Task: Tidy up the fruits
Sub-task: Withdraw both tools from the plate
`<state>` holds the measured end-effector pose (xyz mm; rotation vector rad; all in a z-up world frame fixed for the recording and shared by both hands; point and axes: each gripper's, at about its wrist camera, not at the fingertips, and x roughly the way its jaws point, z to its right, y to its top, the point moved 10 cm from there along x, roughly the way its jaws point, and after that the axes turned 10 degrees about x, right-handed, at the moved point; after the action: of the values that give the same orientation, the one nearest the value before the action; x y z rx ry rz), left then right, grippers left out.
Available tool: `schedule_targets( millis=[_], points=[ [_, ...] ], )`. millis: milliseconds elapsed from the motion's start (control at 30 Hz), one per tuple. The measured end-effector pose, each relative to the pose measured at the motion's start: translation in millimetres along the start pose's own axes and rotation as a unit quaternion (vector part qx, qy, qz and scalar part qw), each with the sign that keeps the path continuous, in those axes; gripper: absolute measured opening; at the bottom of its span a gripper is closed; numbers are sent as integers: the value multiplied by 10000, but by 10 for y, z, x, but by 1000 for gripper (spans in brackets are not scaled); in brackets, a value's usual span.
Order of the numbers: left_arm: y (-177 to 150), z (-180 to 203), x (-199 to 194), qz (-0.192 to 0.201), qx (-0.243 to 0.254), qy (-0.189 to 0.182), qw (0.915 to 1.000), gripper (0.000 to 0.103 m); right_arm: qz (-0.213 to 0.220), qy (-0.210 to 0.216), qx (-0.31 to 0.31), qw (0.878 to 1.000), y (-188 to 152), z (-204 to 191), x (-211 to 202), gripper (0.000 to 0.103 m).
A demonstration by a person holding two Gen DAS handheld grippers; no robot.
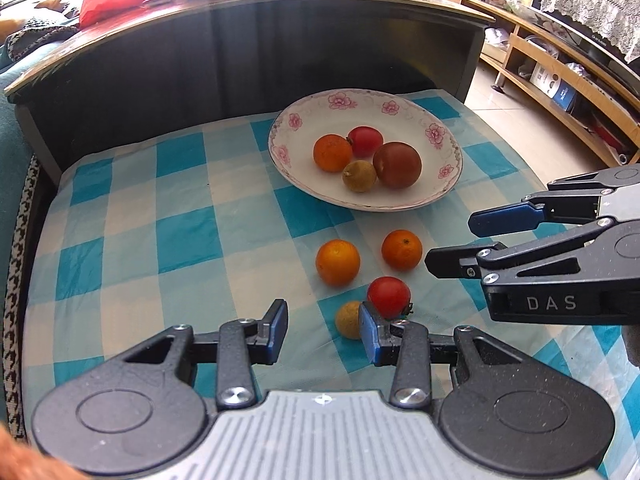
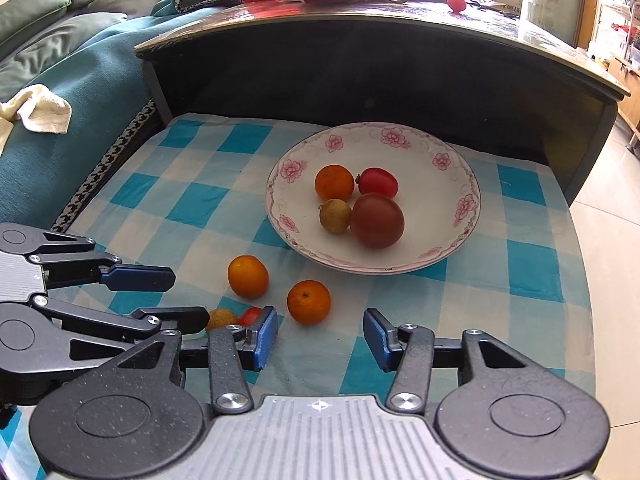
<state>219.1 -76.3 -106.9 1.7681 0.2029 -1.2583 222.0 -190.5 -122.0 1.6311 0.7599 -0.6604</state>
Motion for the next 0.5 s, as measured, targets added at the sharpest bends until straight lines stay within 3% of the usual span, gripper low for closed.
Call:
schedule_targets(
  millis=[500],
  points=[
    [-63, 27, 32, -45, 218, 54, 9997, 48, 5, -239, -163, 9996, -37, -14, 32, 43]
  ],
)
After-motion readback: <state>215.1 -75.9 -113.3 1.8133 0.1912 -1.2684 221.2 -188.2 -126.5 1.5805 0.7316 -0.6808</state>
